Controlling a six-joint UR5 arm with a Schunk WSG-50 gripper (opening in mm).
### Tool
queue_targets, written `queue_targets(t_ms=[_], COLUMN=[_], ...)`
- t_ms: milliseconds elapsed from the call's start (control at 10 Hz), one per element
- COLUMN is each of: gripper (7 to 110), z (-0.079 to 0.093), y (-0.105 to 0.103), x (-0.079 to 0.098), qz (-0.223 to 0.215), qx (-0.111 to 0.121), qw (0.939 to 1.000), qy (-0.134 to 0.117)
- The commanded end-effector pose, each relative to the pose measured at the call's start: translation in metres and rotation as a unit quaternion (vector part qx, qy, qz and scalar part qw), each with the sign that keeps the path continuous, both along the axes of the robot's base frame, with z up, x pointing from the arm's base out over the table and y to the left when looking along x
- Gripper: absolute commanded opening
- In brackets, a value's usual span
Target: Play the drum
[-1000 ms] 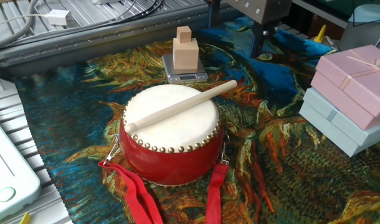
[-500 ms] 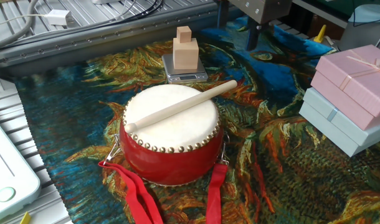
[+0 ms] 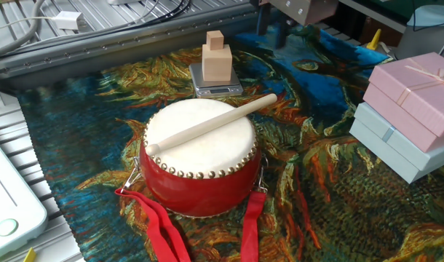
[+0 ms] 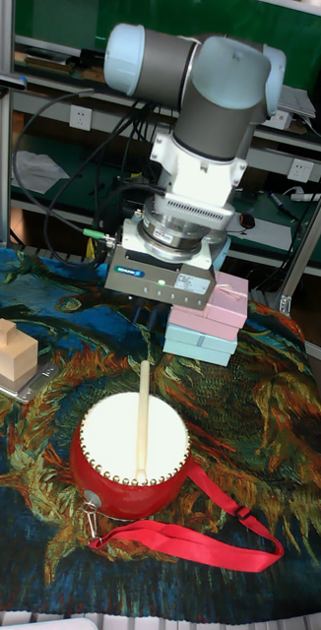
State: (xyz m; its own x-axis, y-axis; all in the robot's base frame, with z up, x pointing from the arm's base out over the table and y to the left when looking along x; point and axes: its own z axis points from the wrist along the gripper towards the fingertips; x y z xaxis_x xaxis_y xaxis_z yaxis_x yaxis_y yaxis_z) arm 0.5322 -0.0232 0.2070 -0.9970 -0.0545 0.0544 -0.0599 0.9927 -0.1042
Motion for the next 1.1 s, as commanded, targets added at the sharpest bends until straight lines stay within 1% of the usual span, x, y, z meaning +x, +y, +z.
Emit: queue_targets(t_ms=[0,200,400,500,800,900,1000], gripper=[7,7,7,22,22,44,44], z=[0.007,0.011,0.013,0.013,0.011,0.009,0.006], y=[0.016,0.027,0.037,0.039,0.042,0.043,0.043], x=[0.022,0.026,0.029,0.029,0.030,0.032,0.033], qz=[0.042,0.038,0.035,0.032,0.028,0.034,0.036], qx=[0.027,0.044,0.066,0.069,0.076,0.079,0.079], qw=[0.9981,0.9975,0.9961,0.9960,0.9954,0.9947,0.9946], qy=[-0.035,-0.041,-0.047,-0.048,-0.052,-0.056,-0.058])
